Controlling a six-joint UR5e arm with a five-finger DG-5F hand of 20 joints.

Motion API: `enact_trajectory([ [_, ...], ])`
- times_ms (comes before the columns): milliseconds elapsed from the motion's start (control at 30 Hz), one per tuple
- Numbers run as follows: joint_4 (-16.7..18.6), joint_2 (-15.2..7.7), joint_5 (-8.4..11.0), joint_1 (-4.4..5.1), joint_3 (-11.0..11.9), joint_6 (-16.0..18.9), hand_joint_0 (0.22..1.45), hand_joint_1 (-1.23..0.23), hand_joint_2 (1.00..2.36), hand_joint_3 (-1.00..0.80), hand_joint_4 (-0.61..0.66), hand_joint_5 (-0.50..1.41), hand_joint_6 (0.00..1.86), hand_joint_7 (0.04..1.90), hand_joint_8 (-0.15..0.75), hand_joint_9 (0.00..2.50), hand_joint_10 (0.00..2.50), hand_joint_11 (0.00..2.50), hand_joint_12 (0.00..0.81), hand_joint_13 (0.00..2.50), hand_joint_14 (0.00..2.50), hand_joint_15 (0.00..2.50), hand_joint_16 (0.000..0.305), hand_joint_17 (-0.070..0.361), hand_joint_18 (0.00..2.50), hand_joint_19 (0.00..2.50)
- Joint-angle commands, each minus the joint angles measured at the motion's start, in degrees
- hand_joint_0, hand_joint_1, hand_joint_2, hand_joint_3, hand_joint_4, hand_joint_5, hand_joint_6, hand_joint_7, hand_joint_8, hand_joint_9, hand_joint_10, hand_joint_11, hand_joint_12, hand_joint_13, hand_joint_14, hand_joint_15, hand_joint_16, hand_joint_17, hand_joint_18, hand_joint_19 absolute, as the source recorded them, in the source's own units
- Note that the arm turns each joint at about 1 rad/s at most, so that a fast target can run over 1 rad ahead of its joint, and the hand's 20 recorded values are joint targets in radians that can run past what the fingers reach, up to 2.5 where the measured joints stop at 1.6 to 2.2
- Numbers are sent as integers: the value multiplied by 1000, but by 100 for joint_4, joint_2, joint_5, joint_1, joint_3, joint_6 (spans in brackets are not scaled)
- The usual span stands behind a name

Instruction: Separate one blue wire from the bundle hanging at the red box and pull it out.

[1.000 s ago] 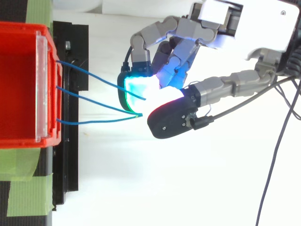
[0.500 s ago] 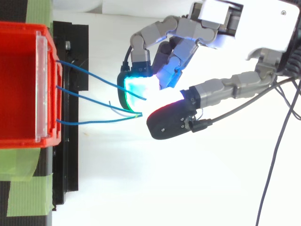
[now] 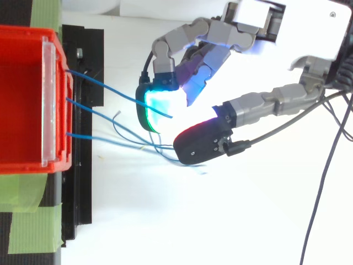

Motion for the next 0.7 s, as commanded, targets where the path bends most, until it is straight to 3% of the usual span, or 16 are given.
enact_trajectory([
  [0, -4, 5, 0, -1, 2, 0, 605, -806, 1034, -12, -95, -111, 773, 1262, 242, 1071, 21, 821, 362, 744, 22, 622, 44, 98, 620, 704],
  [233, -75, -4, -9, -19, -7, -141, 606, -805, 1034, -12, -98, -110, 774, 1273, 263, 985, 21, 793, 372, 714, 24, 621, 45, 102, 597, 697],
  [300, -207, 5, 0, -19, -7, -299, 605, -805, 1034, -10, -99, -110, 774, 1273, 269, 970, 21, 793, 374, 704, 24, 626, 45, 102, 590, 697],
  [533, -716, 5, -44, -1, -60, -316, 605, -805, 1033, -10, -105, -110, 775, 1272, 274, 954, 22, 781, 374, 686, 24, 624, 45, 102, 581, 692],
  [667, -760, -4, -26, 25, -69, -272, 605, -803, 1034, -9, -101, -110, 776, 1268, 276, 955, 21, 793, 375, 685, 24, 623, 46, 102, 575, 693],
])
